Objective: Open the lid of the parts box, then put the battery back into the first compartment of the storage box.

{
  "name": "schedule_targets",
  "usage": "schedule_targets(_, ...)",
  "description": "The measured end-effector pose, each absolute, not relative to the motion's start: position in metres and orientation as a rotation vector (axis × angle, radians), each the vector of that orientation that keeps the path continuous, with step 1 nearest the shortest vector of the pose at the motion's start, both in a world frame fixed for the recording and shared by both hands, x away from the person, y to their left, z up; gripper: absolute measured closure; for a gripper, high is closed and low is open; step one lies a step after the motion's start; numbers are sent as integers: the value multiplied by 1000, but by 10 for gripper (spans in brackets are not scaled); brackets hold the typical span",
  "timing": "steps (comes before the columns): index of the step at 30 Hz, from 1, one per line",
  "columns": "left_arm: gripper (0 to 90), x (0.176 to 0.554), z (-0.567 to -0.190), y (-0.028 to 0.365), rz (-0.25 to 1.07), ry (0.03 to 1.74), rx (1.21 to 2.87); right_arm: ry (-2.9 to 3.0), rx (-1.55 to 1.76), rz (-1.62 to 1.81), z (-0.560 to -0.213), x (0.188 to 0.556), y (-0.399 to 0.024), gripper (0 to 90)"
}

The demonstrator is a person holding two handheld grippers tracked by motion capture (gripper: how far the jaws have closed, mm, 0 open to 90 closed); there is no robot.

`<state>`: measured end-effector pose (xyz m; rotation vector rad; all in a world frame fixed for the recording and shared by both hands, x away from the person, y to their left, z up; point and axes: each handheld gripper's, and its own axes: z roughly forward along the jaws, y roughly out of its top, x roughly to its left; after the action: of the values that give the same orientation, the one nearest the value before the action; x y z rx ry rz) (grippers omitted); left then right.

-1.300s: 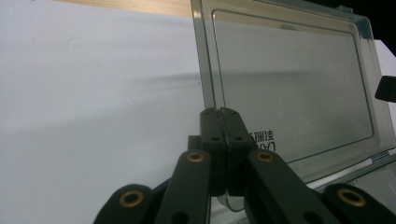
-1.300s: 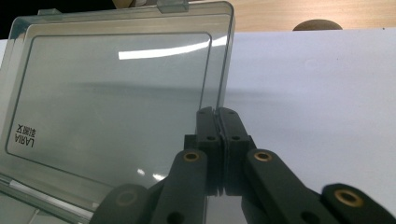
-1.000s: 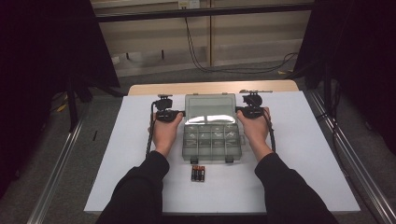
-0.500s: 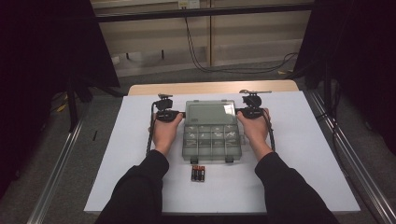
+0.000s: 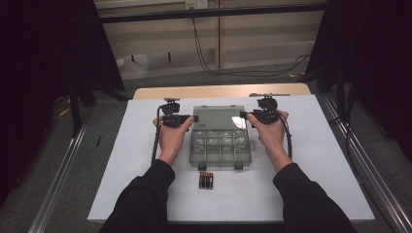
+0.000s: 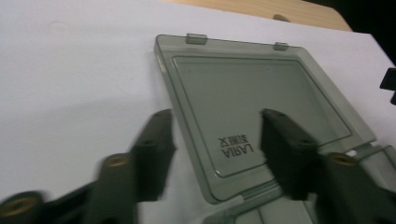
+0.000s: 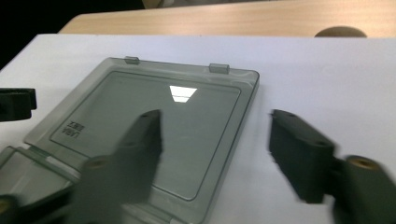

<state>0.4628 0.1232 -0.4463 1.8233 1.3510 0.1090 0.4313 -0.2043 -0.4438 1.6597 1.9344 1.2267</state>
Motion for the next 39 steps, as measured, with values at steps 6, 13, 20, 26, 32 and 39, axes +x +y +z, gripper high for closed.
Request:
schedule_targets(6,0,448,-438,122,104,1253,1852,1964,1535,1229,-437,411,-208,0)
schedule_targets(13,1,432,-433,127,86,1197,1874,1941,1458,1233,-433,385,-217,0)
schedule_targets(20,2,418,-431,128,74,1155,1904,1915,1421,1231,-435,365,-229,0)
schedule_targets(26,9,406,-428,129,55,1128,1918,1903,1412,1238,-435,350,-238,0)
schedule_targets(32,14,395,-426,131,57,1104,1934,1886,1373,1242,-435,331,-246,0)
schedule_targets(39,19,384,-424,133,52,1093,1940,1861,1351,1280,-434,309,-259,0)
